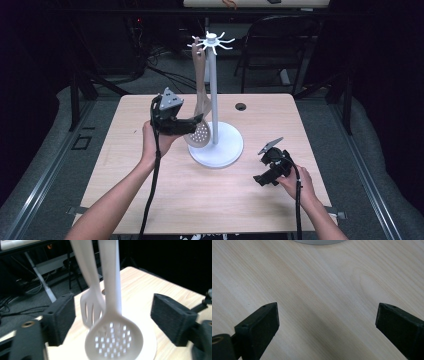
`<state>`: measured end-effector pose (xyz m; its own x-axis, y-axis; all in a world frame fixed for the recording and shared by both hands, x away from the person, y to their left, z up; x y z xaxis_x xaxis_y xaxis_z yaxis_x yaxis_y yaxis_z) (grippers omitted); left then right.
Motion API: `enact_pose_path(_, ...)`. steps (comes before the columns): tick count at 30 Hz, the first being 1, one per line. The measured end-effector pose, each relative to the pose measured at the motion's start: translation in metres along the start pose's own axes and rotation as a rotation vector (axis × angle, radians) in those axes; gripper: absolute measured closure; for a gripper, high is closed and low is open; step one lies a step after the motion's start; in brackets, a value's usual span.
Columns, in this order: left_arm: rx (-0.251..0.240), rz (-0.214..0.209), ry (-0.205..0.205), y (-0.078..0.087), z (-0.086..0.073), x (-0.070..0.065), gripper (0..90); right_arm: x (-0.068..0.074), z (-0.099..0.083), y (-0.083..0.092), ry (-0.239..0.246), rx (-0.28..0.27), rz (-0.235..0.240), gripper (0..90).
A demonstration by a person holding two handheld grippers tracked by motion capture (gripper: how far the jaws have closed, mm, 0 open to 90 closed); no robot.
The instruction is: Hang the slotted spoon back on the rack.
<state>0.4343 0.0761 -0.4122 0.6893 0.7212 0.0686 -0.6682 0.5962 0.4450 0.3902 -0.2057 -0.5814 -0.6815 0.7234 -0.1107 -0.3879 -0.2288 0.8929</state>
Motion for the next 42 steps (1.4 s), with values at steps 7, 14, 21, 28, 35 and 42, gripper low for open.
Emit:
enact_pose_path(7, 0.047, 0.015, 0.042, 0.02, -0.039, 0.011, 14.9, 0.001, 0.001, 0.0, 0.001, 0.002, -0.005, 4.3)
enact_pose_path(14, 0.099, 0.044, 0.063, 0.034, -0.072, 0.022, 13.6, 0.001, 0.0, -0.001, -0.007, -0.004, 0.006, 4.4)
enact_pose_path(21, 0.179, 0.058, 0.131, 0.052, -0.119, 0.034, 12.5, 0.001, 0.0, -0.001, -0.008, -0.002, -0.005, 4.4)
enact_pose_path(28, 0.25, 0.055, 0.173, 0.061, -0.153, 0.034, 9.3, 0.001, -0.001, 0.0, 0.008, 0.014, -0.011, 4.4)
enact_pose_path(35, 0.341, 0.035, 0.184, 0.065, -0.183, 0.025, 5.6, 0.002, -0.003, 0.0, 0.025, 0.019, -0.019, 4.5)
enact_pose_path(42, 0.428, -0.04, 0.204, 0.063, -0.212, 0.015, 4.2, 0.004, -0.003, -0.002, 0.042, 0.024, -0.015, 4.4)
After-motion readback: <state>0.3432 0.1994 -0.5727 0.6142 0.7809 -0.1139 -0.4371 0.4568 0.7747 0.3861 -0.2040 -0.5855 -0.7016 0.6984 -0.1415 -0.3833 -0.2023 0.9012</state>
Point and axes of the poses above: each handheld gripper's, and its own axes: y roughly backward along the jaws, z roughly out of its top, x roughly to its left, the point moved 7 cm from there along -y, roughly forward along the jaws, and after that the axes turned 3 degrees about -z, right-handed, at the moved point
